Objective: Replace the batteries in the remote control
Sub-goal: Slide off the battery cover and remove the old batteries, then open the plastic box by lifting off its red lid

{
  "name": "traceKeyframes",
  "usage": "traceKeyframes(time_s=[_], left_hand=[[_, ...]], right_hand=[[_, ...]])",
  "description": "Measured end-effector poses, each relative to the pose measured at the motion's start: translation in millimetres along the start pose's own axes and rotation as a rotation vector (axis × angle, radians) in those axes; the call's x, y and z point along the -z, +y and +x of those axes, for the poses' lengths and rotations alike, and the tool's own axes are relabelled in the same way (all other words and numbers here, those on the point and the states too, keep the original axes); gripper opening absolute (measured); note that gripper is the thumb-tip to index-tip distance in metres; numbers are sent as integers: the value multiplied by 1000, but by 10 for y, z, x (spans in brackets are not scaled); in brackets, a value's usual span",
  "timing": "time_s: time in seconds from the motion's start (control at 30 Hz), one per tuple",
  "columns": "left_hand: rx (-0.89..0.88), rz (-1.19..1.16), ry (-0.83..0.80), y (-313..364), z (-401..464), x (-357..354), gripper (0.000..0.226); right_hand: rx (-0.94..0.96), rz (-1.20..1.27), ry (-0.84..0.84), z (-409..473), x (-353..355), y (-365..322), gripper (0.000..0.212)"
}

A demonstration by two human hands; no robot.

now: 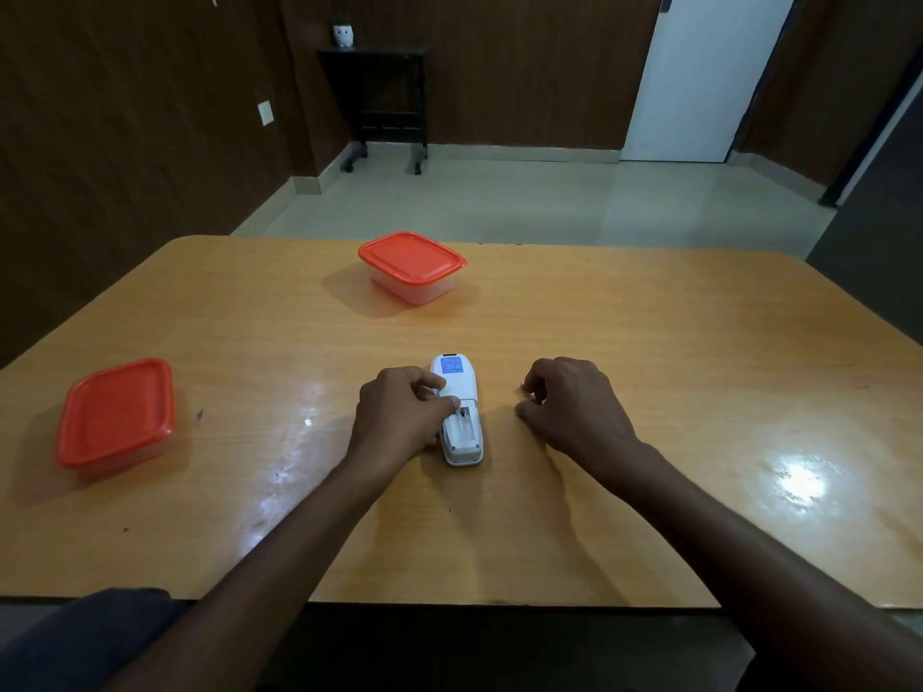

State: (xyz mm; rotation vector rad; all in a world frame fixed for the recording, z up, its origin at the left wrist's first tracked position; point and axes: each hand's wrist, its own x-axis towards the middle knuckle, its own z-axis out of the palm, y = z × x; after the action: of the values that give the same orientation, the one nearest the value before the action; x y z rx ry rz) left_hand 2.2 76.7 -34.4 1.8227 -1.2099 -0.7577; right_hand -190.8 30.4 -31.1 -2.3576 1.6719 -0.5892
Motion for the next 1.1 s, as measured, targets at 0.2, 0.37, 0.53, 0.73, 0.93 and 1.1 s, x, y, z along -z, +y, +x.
traceKeyframes(time_s=[0.2, 0.37, 0.53, 0.73, 0.93, 1.1], left_hand=[[19, -36, -9, 18, -16, 40, 27], [32, -73, -13, 14, -57, 140, 19], [34, -79, -6, 1, -86, 239, 12], [6, -111, 24, 60, -14, 321, 15], [-20, -201, 94, 139, 164, 465, 18], [-11, -216, 133, 77, 314, 546, 12]], right_hand=[[16, 1, 6, 4, -8, 21, 15], [37, -3, 48, 12, 15, -3, 12], [60, 14, 103, -8, 14, -71, 12], [157, 79, 139, 95, -84, -227, 14], [245, 122, 177, 662, -227, -424, 18], [291, -39, 201, 1449, -453, -642, 42]])
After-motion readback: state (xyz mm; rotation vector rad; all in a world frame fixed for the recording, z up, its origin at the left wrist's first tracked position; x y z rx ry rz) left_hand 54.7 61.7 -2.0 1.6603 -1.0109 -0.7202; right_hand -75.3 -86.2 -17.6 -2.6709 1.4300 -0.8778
